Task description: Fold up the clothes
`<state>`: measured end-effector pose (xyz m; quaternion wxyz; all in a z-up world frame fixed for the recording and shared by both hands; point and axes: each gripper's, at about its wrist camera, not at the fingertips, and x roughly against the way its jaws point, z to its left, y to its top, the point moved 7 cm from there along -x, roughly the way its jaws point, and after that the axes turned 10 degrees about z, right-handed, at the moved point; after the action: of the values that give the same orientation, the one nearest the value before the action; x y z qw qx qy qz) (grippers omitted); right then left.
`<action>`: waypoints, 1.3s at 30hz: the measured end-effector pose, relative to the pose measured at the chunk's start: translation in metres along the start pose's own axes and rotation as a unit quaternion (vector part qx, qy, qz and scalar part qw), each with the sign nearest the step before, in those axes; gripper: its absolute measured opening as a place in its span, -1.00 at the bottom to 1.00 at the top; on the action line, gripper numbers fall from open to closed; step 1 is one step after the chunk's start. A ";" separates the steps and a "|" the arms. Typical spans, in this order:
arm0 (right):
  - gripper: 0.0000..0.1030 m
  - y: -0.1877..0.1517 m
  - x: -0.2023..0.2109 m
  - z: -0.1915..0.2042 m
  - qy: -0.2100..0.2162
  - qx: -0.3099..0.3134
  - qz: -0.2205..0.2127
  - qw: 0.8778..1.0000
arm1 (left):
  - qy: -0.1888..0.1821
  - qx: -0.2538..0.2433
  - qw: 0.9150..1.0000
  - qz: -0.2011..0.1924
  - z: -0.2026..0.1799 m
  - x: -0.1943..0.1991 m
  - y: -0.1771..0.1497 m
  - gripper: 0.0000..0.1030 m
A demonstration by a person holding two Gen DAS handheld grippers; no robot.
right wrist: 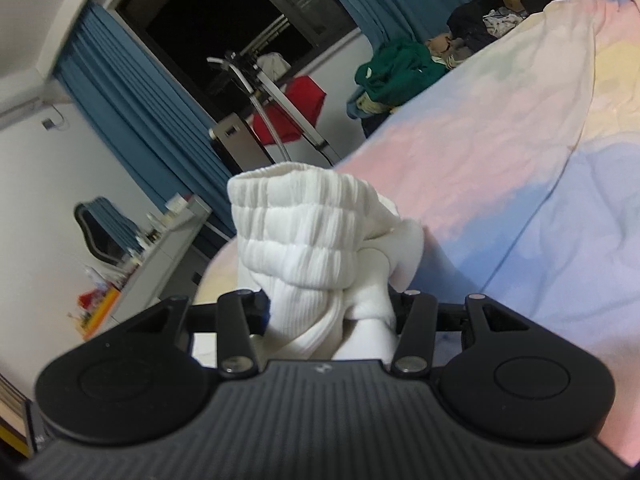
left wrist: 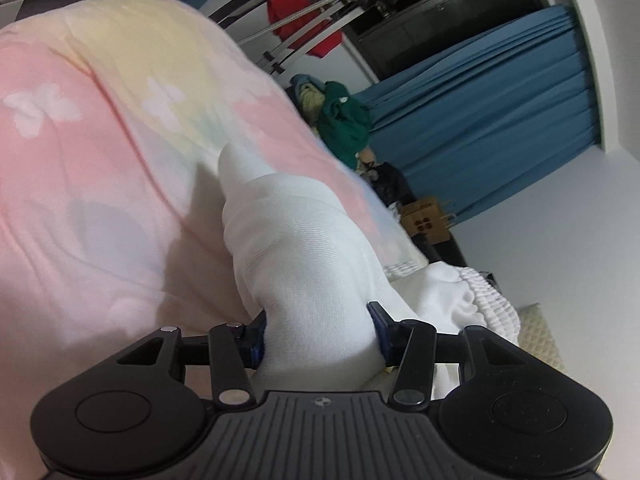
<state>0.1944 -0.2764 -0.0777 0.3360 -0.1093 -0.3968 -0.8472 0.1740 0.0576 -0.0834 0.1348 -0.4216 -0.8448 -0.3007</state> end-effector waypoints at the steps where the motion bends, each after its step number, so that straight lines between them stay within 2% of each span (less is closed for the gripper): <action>1: -0.04 0.003 0.003 0.000 0.006 -0.003 -0.004 1.000 | -0.003 0.001 1.000 -0.004 -0.006 0.001 0.001 -0.02; 6: -0.04 0.035 0.018 -0.001 0.026 0.000 -0.041 0.999 | -0.011 -0.012 1.000 -0.011 -0.045 -0.014 0.010 -0.02; 12: -0.04 0.095 0.042 -0.020 0.035 -0.015 -0.105 0.994 | -0.034 -0.039 0.999 -0.012 -0.112 -0.071 0.035 -0.02; 18: -0.04 0.155 0.077 -0.062 0.037 -0.028 -0.191 0.981 | -0.062 -0.096 0.993 0.000 -0.189 -0.159 0.058 -0.02; 21: -0.04 0.179 0.088 -0.094 0.037 -0.054 -0.227 0.972 | -0.074 -0.127 0.989 0.010 -0.226 -0.214 0.062 -0.01; 23: -0.04 0.192 0.092 -0.123 0.045 -0.092 -0.255 0.961 | -0.081 -0.142 0.986 0.017 -0.246 -0.251 0.059 -0.01; 28: -0.04 0.208 0.095 -0.199 0.038 -0.158 -0.315 0.935 | -0.087 -0.166 0.981 0.054 -0.284 -0.357 0.052 -0.01; 32: -0.04 0.206 0.091 -0.257 -0.009 -0.182 -0.352 0.918 | -0.078 -0.197 0.974 0.083 -0.297 -0.427 0.031 -0.01; 35: -0.04 0.198 0.083 -0.286 -0.036 -0.192 -0.360 0.912 | -0.061 -0.214 0.969 0.110 -0.292 -0.470 0.011 -0.01; 39: -0.04 0.176 0.069 -0.321 -0.071 -0.241 -0.337 0.907 | -0.037 -0.239 0.959 0.144 -0.265 -0.506 0.002 0.02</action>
<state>0.2839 -0.6294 -0.1534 -0.0352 -0.1061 -0.2170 -0.9698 0.4768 -0.4258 -0.1184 0.0401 -0.5699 -0.6827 -0.4556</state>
